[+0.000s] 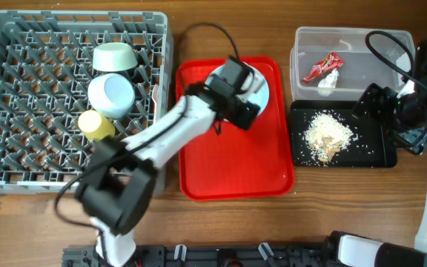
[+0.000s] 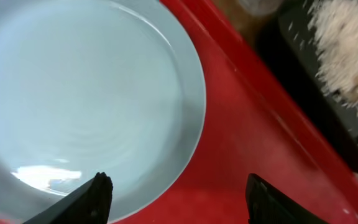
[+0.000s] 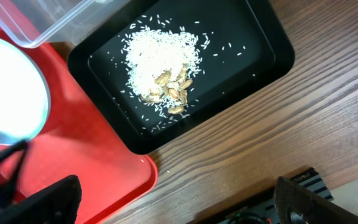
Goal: Sort waste into correct bins and load items into the dishwasher rack
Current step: 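Move the left gripper to the large light-blue plate and grasp its rim, then lift the plate and stand it upright at the rack's right edge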
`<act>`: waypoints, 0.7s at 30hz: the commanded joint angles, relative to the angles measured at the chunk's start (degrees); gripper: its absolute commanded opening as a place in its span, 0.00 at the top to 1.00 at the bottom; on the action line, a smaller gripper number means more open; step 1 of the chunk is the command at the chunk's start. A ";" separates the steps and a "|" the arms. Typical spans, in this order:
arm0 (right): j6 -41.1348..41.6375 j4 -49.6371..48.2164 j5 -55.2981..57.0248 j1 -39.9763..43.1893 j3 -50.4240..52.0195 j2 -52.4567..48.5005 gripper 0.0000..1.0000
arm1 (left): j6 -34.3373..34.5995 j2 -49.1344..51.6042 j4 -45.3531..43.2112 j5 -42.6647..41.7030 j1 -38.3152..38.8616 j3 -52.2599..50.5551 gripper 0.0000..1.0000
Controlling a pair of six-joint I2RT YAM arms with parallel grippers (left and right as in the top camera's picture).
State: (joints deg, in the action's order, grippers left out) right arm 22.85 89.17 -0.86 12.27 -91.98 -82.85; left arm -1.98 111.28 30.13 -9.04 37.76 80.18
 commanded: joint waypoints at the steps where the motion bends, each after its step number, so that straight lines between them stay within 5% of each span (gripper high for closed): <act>1: -0.39 0.09 -0.48 0.24 -0.94 1.07 0.00 | -2.32 5.03 -0.33 4.81 2.21 0.07 0.31; 9: -0.37 0.00 -0.44 0.24 -0.94 1.07 0.01 | -2.08 7.37 3.10 5.90 2.93 0.07 0.35; 16: -0.39 -0.55 -0.44 0.24 -0.94 1.05 0.00 | -2.08 7.34 8.74 5.90 4.33 0.07 0.80; 21: -0.48 -0.46 -0.44 0.24 -0.94 1.05 0.00 | -2.10 7.34 8.02 5.95 5.95 0.07 0.92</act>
State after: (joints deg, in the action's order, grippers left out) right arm 22.85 88.71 -1.04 12.27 -91.98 -82.85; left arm -4.03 117.99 38.13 -2.85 42.39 80.58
